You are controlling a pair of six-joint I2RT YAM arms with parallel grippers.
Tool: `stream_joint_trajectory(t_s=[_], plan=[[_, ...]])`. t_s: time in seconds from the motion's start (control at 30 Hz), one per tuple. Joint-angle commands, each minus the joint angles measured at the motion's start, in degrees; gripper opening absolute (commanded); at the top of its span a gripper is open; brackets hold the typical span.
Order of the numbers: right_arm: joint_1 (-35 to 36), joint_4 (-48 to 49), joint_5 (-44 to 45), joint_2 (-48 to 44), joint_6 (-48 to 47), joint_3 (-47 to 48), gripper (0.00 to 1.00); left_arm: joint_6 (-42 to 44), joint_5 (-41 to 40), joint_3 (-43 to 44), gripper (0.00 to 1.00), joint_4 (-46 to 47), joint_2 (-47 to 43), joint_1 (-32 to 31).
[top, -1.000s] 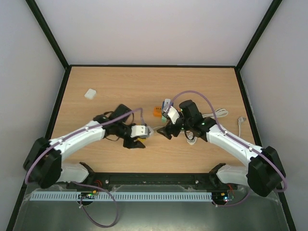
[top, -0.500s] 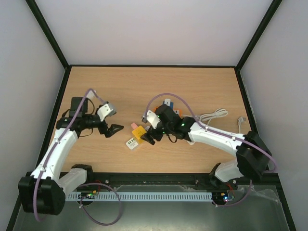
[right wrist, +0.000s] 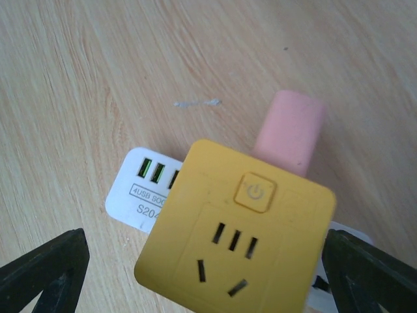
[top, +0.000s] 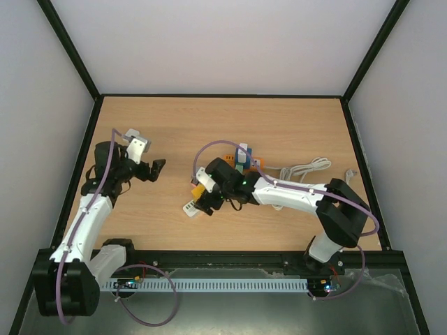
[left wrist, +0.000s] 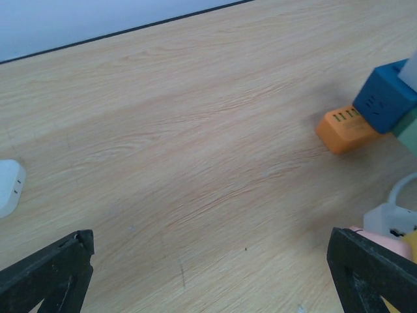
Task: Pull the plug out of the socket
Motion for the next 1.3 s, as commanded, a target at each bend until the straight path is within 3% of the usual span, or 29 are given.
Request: stream_joint_trajectory(t_s=[0.0, 0.17, 0.4, 0.5, 0.67, 0.73, 0.87, 1.27], plan=[[1.64, -0.02, 3.32, 2.60, 0.63, 1.68, 0.95, -2.48, -2.35, -0.21, 1.00, 2.67, 2.73, 0.37], [1.67, -0.19, 5.83, 2.90, -0.28, 1.60, 0.80, 7.30, 3.22, 5.12, 1.00, -7.54, 8.91, 0.45], [1.63, -0.05, 8.40, 1.03, -2.28, -0.52, 0.58, 18.36, 13.94, 5.58, 1.00, -13.12, 11.13, 0.45], [1.57, -0.59, 7.44, -1.01, -4.14, -2.06, 0.55, 24.66, 17.44, 6.90, 1.00, -17.27, 13.75, 0.43], [1.27, -3.88, 2.25, -6.00, -10.87, -5.06, 0.55, 45.74, 25.33, 7.96, 1.00, -30.06, 17.71, 0.13], [1.14, -5.78, -0.07, -7.89, -13.78, -6.28, 0.55, 50.42, 26.32, 7.37, 0.98, -31.78, 17.92, -1.19], [0.06, -7.45, -3.32, -11.42, -18.64, -9.61, 0.54, 52.38, 25.37, 5.94, 0.91, -28.96, 16.88, -6.12], [-3.05, -5.24, -5.59, -17.66, -26.30, -17.96, 0.47, 43.01, 15.48, -0.98, 0.66, -7.47, 16.31, -26.27]])
